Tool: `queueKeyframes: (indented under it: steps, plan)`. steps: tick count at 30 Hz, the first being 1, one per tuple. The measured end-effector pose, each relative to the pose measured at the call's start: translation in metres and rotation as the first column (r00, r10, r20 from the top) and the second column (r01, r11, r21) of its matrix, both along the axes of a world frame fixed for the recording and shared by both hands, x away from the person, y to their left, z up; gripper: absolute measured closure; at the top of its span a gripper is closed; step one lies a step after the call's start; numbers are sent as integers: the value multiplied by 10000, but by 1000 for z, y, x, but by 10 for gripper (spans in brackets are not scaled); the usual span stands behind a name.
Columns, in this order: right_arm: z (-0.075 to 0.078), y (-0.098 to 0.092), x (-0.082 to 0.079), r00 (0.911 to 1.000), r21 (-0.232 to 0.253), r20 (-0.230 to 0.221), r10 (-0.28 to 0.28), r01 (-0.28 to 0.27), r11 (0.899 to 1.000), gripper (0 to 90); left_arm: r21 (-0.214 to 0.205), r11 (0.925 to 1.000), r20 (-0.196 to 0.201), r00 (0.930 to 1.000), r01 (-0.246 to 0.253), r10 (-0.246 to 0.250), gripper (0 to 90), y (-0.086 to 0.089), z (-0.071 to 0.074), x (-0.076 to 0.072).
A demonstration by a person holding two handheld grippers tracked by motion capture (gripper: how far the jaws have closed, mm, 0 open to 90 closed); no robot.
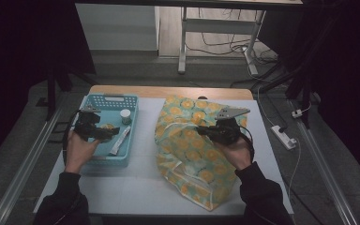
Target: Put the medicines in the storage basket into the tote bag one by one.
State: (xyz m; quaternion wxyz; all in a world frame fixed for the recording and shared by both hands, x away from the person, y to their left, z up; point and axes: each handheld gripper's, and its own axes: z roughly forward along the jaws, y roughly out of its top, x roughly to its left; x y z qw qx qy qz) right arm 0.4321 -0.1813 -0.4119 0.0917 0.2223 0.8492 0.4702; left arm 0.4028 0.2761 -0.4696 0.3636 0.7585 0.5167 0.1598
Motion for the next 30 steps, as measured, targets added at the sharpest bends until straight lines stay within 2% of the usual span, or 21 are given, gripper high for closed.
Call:
queueKeyframes:
  steps: [4, 9, 14, 18, 25, 28, 30]
  plan:
    - [0, 0, 0, 10000, -21, 0, 1, -1, 10000, 900, 74, 9999, -80, 9999, -86, 86, 0, 3, -7, 8]
    - [0, -1, 0, 10000, -7, 3, -9, 9, 10000, 900, 373, 9993, -821, 9965, -104, 135, 0, 5, -20, 21]
    - [-1, 0, 0, 10000, -32, -15, 11, -11, 10000, 900, 568, 9984, -1678, 9857, -84, 178, 0, 8, -29, 32]
    - [-1, 1, 0, 10000, -45, -13, 43, -43, 10000, 900, 565, 9981, -2154, 9758, -251, 367, 0, 9, -33, 37]
    - [-1, 0, 0, 10000, -60, -16, 43, -43, 10000, 900, 1375, 9893, -2978, 9505, -492, 887, 6, 3, -39, 45]
    - [-1, 1, 0, 10000, -68, -8, 55, -55, 10000, 900, 1555, 9866, -3016, 9486, -502, 959, 38, 1, -39, 46]
    - [-1, 1, 0, 10000, -77, -11, 69, -69, 9999, 900, 1879, 9805, -2930, 9495, -574, 1118, 77, 0, -38, 45]
